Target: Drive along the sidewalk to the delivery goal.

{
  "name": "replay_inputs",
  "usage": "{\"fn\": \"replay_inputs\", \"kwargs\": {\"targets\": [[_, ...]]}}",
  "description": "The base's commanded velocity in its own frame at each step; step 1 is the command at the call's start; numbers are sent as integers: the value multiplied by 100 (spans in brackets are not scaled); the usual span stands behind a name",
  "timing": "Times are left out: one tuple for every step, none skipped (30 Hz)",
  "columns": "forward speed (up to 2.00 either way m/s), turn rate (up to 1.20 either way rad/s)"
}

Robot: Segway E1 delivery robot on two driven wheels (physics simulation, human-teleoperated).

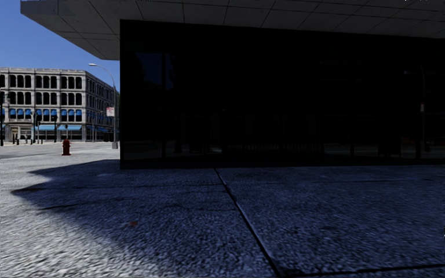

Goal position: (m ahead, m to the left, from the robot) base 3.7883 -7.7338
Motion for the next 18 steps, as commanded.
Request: {"fn": "replay_inputs", "kwargs": {"targets": [[139,-58],[139,-59],[139,-61],[139,-65],[139,-65],[139,-68],[139,-69],[139,-69],[139,-69],[139,-69],[139,-69],[139,-69],[139,-69],[139,-69],[139,-69],[139,-69],[139,-69],[139,-70]]}}
